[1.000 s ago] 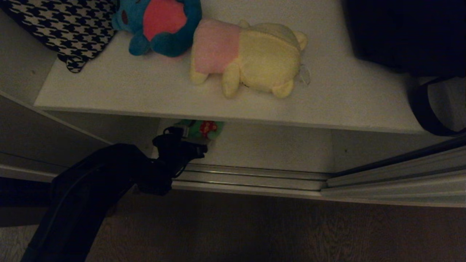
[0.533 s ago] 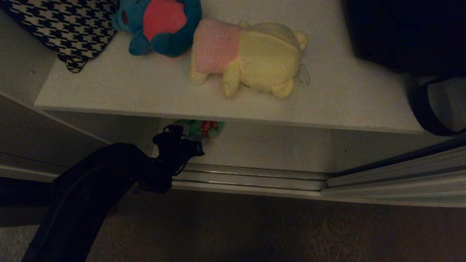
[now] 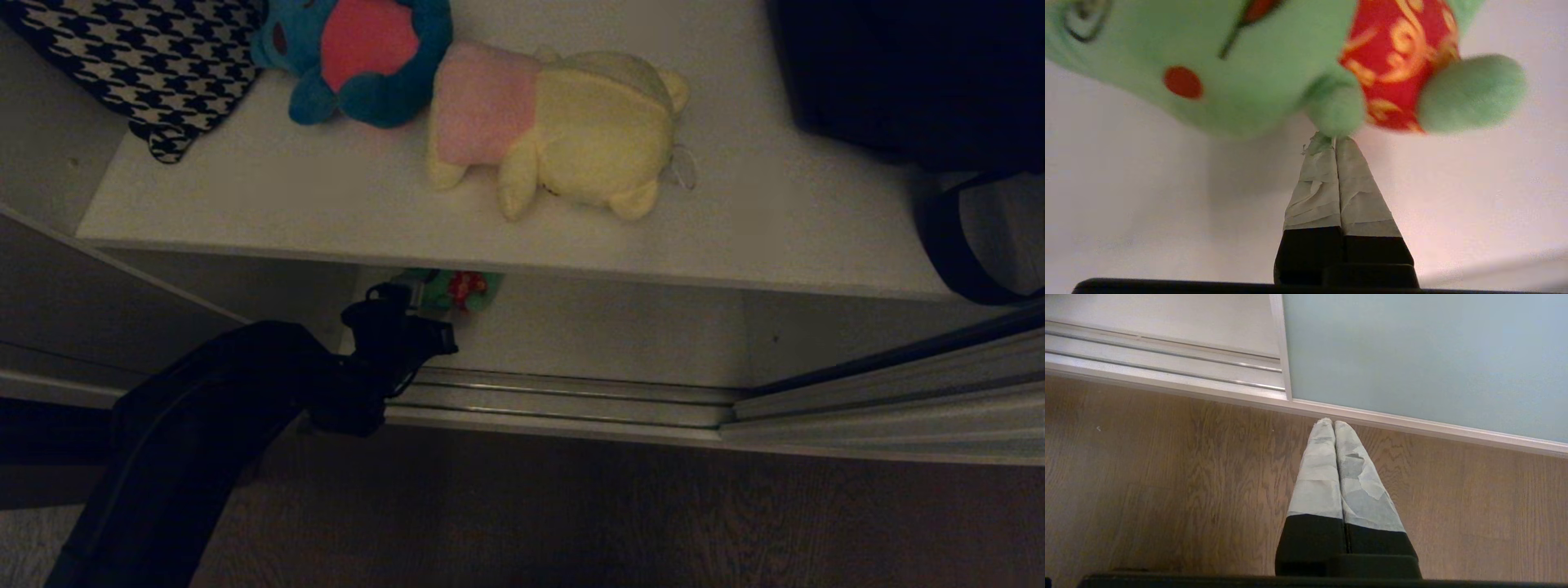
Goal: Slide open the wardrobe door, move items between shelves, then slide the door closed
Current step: Place the green doll on the higher shelf
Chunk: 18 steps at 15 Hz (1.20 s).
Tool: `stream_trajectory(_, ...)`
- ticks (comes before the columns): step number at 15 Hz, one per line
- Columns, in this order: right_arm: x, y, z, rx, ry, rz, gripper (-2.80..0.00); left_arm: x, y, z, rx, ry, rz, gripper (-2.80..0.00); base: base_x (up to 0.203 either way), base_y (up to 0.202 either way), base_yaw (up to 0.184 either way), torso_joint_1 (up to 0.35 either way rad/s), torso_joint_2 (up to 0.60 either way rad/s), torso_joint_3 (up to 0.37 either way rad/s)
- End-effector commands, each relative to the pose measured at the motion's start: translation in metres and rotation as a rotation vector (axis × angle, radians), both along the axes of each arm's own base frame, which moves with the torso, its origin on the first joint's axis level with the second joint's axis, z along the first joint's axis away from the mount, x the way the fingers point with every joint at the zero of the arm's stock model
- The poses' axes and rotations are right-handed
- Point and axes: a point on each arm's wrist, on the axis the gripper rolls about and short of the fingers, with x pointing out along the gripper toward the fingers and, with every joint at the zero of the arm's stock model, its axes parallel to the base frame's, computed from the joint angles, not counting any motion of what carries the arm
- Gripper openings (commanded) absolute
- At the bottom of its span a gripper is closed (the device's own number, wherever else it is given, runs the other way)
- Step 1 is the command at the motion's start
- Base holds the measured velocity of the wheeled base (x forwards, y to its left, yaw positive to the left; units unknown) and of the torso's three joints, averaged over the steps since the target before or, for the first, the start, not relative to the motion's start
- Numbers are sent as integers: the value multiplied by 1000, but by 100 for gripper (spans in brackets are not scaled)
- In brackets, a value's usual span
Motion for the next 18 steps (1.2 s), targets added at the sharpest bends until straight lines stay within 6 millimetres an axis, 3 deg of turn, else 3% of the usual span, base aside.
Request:
stream_trajectory(1, 0, 0, 0, 0, 0, 0, -280, -14, 2, 12, 3, 16, -35, -280, 0, 0, 0, 0, 0, 0)
stream_trajectory(6, 0, 0, 0, 0, 1, 0, -280, -36, 6, 28, 8, 42, -61, -280, 0, 0, 0, 0, 0, 0)
stream_trajectory(11, 0, 0, 0, 0, 0, 0, -280, -27, 5, 31, 11, 7, -48, -280, 0, 0, 0, 0, 0, 0)
stream_trajectory(12, 0, 0, 0, 0, 0, 0, -280, -25, 4, 28, 13, 6, -47, 0, 0, 0, 0, 0, 0, 0)
stream_trajectory(18, 0, 0, 0, 0, 0, 0, -280, -14, 2, 10, 15, 22, -50, 0, 0, 0, 0, 0, 0, 0)
